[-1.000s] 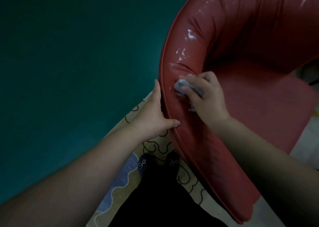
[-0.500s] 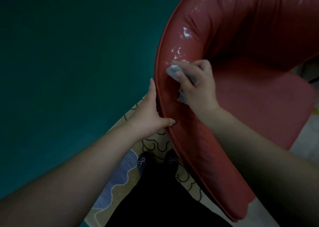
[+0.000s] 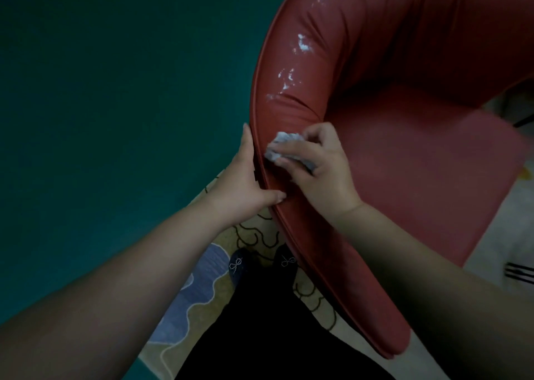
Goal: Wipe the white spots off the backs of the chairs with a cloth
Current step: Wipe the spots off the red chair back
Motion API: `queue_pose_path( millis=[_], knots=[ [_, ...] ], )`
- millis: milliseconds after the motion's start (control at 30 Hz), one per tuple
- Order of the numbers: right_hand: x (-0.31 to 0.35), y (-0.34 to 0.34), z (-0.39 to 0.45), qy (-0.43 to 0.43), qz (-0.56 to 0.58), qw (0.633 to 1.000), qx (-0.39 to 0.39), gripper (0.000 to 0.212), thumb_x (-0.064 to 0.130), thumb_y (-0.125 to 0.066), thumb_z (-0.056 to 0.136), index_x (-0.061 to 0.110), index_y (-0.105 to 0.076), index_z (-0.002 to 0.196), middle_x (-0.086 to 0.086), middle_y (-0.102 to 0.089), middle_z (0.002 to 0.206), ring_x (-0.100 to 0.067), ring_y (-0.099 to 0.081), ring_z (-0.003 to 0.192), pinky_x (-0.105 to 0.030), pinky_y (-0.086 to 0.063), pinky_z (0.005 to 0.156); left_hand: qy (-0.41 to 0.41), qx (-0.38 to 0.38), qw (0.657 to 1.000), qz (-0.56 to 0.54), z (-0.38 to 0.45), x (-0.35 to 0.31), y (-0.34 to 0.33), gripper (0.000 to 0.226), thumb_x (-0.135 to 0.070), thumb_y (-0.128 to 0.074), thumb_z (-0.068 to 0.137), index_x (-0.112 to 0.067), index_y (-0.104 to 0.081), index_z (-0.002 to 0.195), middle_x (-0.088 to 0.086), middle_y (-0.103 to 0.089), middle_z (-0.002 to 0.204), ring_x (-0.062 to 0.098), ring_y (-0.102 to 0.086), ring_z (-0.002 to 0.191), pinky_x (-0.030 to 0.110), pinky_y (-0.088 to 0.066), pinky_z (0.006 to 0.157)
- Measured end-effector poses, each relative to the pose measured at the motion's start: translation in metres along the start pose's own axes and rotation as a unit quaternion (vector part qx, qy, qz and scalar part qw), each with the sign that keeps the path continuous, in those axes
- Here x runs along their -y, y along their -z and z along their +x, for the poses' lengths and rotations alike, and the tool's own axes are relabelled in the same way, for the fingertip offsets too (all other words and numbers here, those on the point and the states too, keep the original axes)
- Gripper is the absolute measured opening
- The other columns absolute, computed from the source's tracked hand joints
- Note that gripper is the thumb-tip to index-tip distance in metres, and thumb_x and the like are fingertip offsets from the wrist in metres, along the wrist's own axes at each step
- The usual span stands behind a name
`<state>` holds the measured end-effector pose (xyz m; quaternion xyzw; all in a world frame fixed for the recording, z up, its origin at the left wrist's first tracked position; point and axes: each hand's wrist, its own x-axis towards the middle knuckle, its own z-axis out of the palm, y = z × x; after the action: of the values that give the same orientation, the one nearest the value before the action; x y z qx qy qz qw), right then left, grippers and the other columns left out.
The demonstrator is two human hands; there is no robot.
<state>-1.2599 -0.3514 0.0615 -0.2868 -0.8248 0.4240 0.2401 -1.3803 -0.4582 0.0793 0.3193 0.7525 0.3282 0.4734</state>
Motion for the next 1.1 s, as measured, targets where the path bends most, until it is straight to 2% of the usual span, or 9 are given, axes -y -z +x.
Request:
queue_pose_path(
  millis=[200, 367, 433, 567, 667, 733, 933, 1033, 1100],
  knots=[
    [-0.014, 0.021, -0.016, -0.172, 0.114, 0.974, -0.092, 0.022, 0.024, -0.073, 0.083, 0.045, -0.072, 0.089, 0.012, -0.045, 0.104, 0.006, -0.053, 0.098, -0.011, -0.051, 0.070, 0.015, 0.002, 1.000, -0.008, -0.002, -0.003, 0.000, 0.128, -0.015, -0.080, 0.073, -0.034, 0.024, 0.146, -0.012, -0.025, 0.154, 0.009, -0.042, 0.132, 0.035, -0.038, 0.110],
    [-0.003, 0.006, -0.017, -0.042, 0.032, 0.998, -0.034, 0.024, 0.022, -0.072, 0.083, 0.032, -0.072, 0.105, 0.001, -0.043, 0.104, -0.007, -0.049, 0.100, -0.015, -0.046, 0.086, 0.011, 0.010, 1.000, -0.016, -0.001, -0.003, 0.000, 0.127, -0.010, -0.078, 0.075, -0.033, 0.024, 0.147, -0.012, -0.029, 0.152, 0.010, -0.047, 0.127, 0.036, -0.044, 0.105],
    [-0.010, 0.016, -0.025, -0.103, 0.051, 0.992, -0.050, 0.023, 0.020, -0.071, 0.084, 0.035, -0.070, 0.101, 0.001, -0.044, 0.105, -0.007, -0.050, 0.102, -0.014, -0.048, 0.085, 0.016, 0.015, 0.999, -0.025, -0.002, -0.004, 0.001, 0.126, -0.011, -0.077, 0.076, -0.034, 0.026, 0.146, -0.012, -0.026, 0.153, 0.010, -0.045, 0.129, 0.035, -0.042, 0.106],
    [-0.008, 0.024, -0.034, -0.237, 0.144, 0.955, -0.107, 0.017, 0.025, -0.071, 0.085, 0.041, -0.073, 0.090, 0.006, -0.047, 0.107, -0.010, -0.058, 0.102, -0.018, -0.055, 0.061, 0.028, 0.028, 0.998, -0.048, -0.003, -0.005, 0.001, 0.124, -0.007, -0.074, 0.079, -0.039, 0.027, 0.144, -0.013, -0.025, 0.153, 0.012, -0.048, 0.126, 0.036, -0.044, 0.105],
    [0.007, 0.009, -0.034, -0.102, 0.065, 0.990, -0.067, 0.020, 0.026, -0.071, 0.084, 0.033, -0.073, 0.103, 0.003, -0.045, 0.104, -0.001, -0.052, 0.098, -0.015, -0.050, 0.081, 0.031, 0.024, 0.998, -0.047, -0.003, -0.005, 0.000, 0.123, -0.001, -0.070, 0.079, -0.039, 0.027, 0.144, -0.007, -0.040, 0.146, 0.016, -0.058, 0.114, 0.037, -0.050, 0.097],
    [0.005, 0.006, -0.042, -0.046, 0.020, 0.998, -0.028, 0.024, 0.022, -0.071, 0.084, 0.028, -0.072, 0.108, -0.002, -0.044, 0.103, -0.005, -0.048, 0.096, -0.016, -0.047, 0.083, 0.036, 0.024, 0.998, -0.043, -0.003, -0.004, 0.000, 0.123, -0.002, -0.070, 0.079, -0.040, 0.027, 0.144, -0.004, -0.043, 0.143, 0.016, -0.058, 0.113, 0.038, -0.050, 0.097],
    [-0.006, 0.019, -0.055, -0.205, 0.089, 0.968, -0.113, 0.020, 0.024, -0.069, 0.086, 0.040, -0.072, 0.098, 0.006, -0.044, 0.105, -0.003, -0.053, 0.101, -0.019, -0.056, 0.068, 0.038, 0.026, 0.997, -0.054, -0.002, -0.005, 0.000, 0.123, -0.005, -0.072, 0.080, -0.041, 0.027, 0.143, -0.011, -0.032, 0.151, 0.014, -0.054, 0.120, 0.038, -0.046, 0.102],
    [0.017, 0.000, -0.056, -0.119, 0.051, 0.986, -0.101, 0.020, 0.037, -0.066, 0.084, 0.039, -0.071, 0.103, 0.009, -0.041, 0.101, 0.000, -0.050, 0.097, -0.021, -0.056, 0.068, 0.032, 0.019, 0.998, -0.046, -0.002, -0.003, 0.000, 0.122, -0.005, -0.072, 0.079, -0.039, 0.027, 0.144, -0.005, -0.044, 0.143, 0.018, -0.059, 0.114, 0.041, -0.048, 0.100],
    [0.018, -0.006, -0.065, -0.052, -0.019, 0.996, -0.063, 0.024, 0.028, -0.066, 0.086, 0.029, -0.071, 0.110, 0.004, -0.040, 0.103, -0.007, -0.048, 0.093, -0.027, -0.052, 0.077, 0.032, 0.025, 0.998, -0.043, -0.002, -0.003, 0.000, 0.122, -0.007, -0.071, 0.080, -0.039, 0.027, 0.144, -0.006, -0.045, 0.142, 0.015, -0.060, 0.112, 0.039, -0.049, 0.098]
  ],
)
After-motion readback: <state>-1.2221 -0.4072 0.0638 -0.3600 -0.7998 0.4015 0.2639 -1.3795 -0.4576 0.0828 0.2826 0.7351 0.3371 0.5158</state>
